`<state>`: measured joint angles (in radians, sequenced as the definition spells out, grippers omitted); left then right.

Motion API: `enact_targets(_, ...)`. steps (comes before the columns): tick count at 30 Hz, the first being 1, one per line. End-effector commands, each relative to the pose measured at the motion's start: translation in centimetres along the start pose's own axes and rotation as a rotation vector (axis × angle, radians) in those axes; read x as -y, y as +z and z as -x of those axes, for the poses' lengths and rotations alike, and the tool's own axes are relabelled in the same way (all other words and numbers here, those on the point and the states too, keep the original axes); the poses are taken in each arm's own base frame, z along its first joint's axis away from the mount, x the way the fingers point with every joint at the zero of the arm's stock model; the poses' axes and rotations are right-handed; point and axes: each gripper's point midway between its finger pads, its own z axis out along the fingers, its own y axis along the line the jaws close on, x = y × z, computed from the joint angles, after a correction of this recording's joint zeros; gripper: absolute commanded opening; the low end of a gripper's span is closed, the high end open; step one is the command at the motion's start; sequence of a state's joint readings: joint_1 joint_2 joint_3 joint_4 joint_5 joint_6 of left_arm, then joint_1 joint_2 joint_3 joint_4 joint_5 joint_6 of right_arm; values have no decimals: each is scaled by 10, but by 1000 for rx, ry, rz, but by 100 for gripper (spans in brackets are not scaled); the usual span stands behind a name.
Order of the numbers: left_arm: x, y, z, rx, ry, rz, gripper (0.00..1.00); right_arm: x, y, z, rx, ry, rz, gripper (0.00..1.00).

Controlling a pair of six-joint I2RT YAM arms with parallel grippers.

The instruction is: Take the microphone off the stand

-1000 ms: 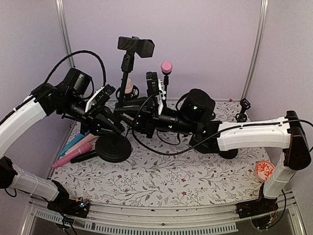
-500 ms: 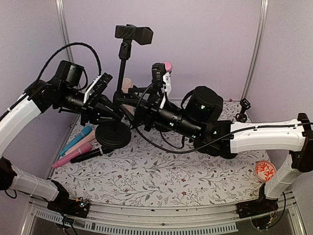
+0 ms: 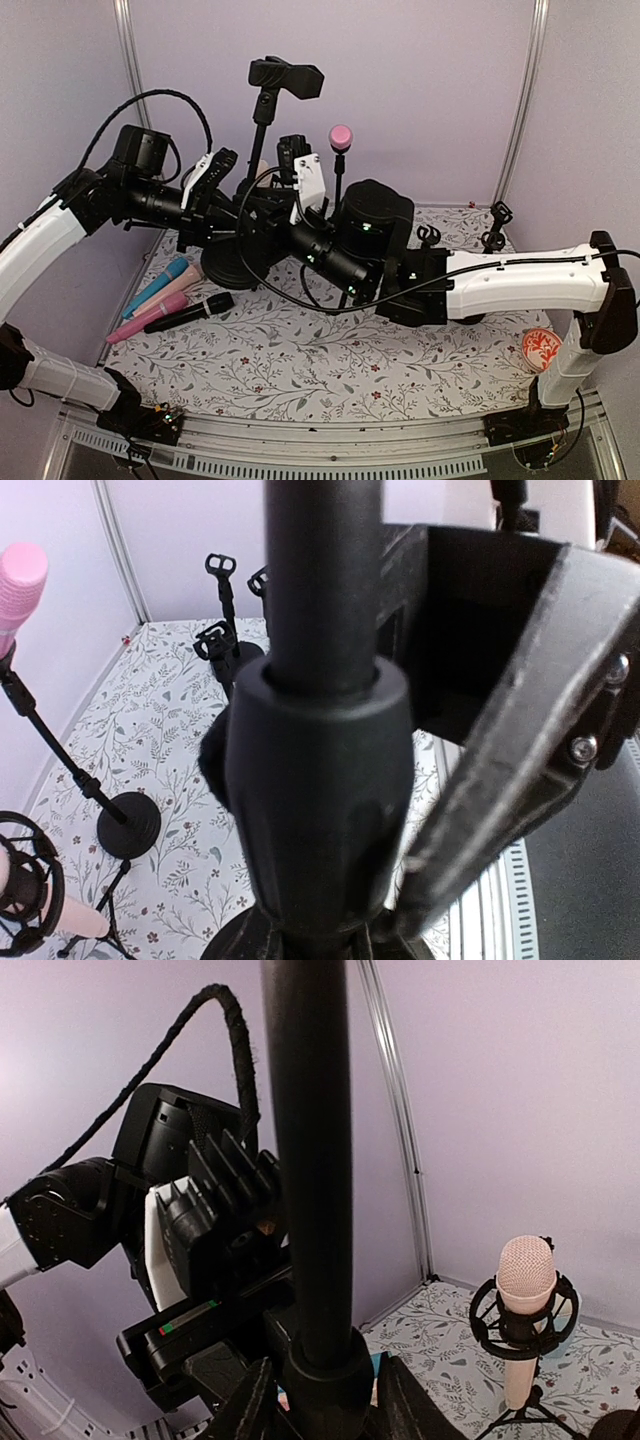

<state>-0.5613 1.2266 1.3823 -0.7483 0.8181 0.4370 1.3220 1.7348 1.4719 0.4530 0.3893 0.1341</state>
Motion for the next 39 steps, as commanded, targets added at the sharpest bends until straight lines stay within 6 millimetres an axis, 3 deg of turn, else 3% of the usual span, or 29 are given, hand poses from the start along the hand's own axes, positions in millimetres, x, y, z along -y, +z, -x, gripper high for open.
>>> enact_targets(1, 0, -10, 17, 59, 67, 31, 0, 6, 10, 6, 26, -3, -69, 33)
enact_targets(5, 2, -12, 19, 64, 73, 28, 0, 6, 18, 2, 21, -12, -82, 26)
enact_targets(10, 8, -15, 25, 80, 85, 7, 0, -1, 19, 4, 17, -7, -42, 0)
enact_targets(13, 16, -18, 31, 96, 86, -32, 0, -9, 14, 13, 21, -1, 53, 0)
enact_targets(18, 38, -24, 42, 138, 71, -156, 0, -28, -11, 41, 71, 16, 310, 0)
enact_targets(28, 69, -35, 60, 209, -29, -365, 0, -79, -58, 61, 94, -71, 730, 0)
enact_targets(39, 83, -46, 75, 254, -84, -488, 0, -123, -97, 60, 43, -72, 1204, 0)
